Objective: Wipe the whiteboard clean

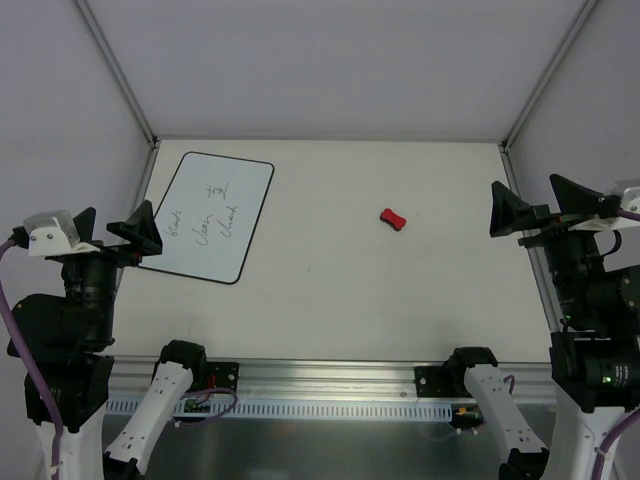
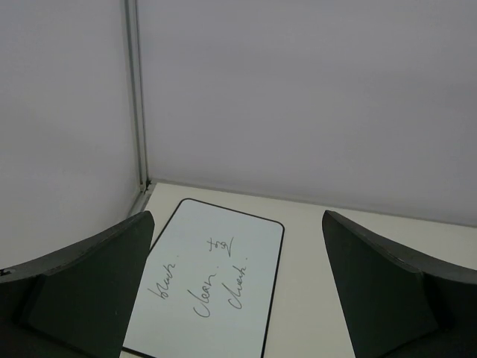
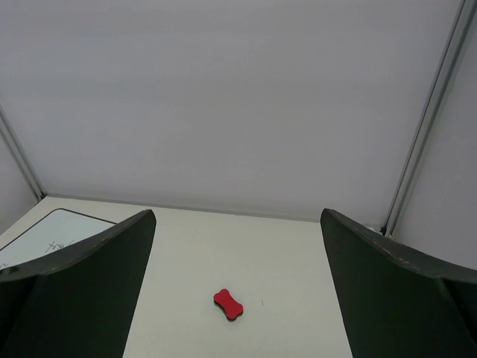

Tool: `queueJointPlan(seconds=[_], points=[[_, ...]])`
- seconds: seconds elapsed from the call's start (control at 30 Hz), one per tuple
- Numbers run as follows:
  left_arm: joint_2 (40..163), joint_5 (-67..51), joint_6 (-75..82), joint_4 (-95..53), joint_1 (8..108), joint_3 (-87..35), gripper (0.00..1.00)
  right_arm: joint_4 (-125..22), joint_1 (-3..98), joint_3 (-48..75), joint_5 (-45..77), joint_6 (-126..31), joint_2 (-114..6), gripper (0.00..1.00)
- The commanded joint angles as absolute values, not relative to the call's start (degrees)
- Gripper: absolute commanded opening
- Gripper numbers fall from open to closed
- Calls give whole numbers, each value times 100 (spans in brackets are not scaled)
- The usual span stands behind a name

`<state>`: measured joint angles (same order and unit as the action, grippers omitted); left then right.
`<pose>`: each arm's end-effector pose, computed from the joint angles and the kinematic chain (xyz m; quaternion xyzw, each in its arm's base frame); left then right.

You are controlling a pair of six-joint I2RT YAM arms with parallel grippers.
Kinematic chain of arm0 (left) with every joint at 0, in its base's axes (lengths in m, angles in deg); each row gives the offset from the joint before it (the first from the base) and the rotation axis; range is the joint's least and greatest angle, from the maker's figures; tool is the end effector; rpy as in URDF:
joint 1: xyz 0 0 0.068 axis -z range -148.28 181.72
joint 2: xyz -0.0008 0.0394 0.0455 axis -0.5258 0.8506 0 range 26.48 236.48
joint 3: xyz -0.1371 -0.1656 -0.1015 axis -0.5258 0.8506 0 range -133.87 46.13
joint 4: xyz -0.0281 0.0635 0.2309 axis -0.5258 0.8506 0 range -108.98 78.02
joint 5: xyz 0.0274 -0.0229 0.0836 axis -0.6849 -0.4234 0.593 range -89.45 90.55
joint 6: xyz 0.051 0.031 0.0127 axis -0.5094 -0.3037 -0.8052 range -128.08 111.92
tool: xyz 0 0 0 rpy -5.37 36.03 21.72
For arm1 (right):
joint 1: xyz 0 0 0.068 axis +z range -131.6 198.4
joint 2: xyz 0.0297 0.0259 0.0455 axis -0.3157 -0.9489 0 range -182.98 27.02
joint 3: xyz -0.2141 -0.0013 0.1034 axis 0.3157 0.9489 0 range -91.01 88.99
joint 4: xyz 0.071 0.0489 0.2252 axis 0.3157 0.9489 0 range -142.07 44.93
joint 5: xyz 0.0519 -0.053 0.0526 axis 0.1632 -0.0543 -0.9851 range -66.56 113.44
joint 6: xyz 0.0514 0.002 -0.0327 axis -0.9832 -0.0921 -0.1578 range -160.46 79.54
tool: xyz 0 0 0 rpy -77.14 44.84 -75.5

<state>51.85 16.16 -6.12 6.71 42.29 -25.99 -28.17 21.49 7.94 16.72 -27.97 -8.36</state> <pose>0.0354 0.0059 0.4570 -0.0696 0.5676 -0.0127 0.8203 0.0579 0.0085 0.4911 -0.1239 0.5481 -0.0350 0.8264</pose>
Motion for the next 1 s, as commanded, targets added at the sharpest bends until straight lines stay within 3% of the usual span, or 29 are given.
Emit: queueJointPlan(seconds=[0.0,0.27,0.47,0.7,0.97], points=[[5215,1733,-588,563,4297,-2550,99,-2896,2112,874,1457,-2947,-954,99],[5390,1663,-413,642,4297,-2339,99,-2913,2112,1576,833,-3676,-1402,99],[5645,1418,-79,738,4297,-1865,99,-2860,2121,2306,1156,-3932,-2113,99],[6110,908,414,765,4297,-1163,99,-2913,2472,2756,1684,-3160,-3755,99],[6910,845,721,756,4297,-854,99,-2957,2991,1896,1438,-1570,-6355,96]])
